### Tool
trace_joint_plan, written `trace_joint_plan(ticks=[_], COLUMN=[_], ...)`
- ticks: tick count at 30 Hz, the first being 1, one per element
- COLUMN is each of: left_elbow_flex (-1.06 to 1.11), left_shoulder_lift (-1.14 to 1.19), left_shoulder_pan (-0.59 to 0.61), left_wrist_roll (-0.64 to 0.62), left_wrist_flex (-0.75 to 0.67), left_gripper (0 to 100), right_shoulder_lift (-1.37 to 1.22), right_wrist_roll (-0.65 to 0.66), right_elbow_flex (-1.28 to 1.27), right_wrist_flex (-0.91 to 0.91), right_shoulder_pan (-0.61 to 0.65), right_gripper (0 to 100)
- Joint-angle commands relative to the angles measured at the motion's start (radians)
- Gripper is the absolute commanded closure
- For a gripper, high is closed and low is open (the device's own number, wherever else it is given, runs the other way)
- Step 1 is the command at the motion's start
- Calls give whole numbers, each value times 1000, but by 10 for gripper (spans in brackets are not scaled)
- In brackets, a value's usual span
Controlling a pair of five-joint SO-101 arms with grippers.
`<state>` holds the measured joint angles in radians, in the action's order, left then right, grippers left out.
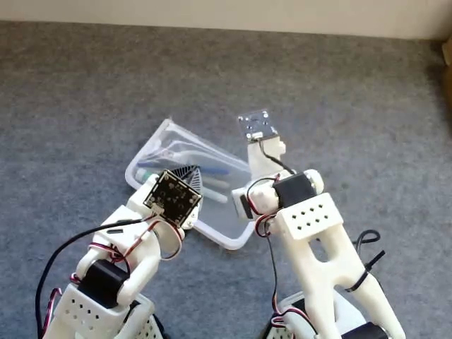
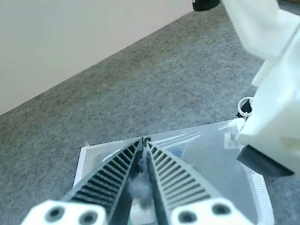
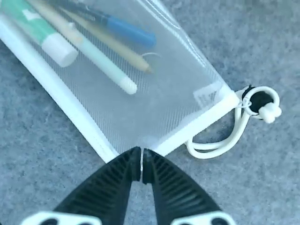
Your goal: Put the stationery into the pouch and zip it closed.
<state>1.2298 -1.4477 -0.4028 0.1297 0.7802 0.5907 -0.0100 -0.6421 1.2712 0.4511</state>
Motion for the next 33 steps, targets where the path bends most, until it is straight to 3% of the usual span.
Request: trace_joint_plan(ticks=[1, 7, 16, 33], left_elbow_flex=[-16, 5, 240, 464], left_shoulder_lift=[-15, -59, -398, -369], left_shoulder_pan=[12, 79, 318, 530], left_wrist_roll=[-8, -8, -9, -11], left_wrist_flex=[-60, -68, -66, -68], left_gripper=[994, 994, 993, 993], right_shoulder_lift=[45, 208, 588, 1254], right_wrist_roll=[31, 31, 28, 31], right_elbow_flex=[61, 105, -203, -719], right_wrist_flex=[53, 107, 10, -166], right_shoulder_pan=[-7, -10, -24, -274], right_gripper=[994, 994, 994, 994])
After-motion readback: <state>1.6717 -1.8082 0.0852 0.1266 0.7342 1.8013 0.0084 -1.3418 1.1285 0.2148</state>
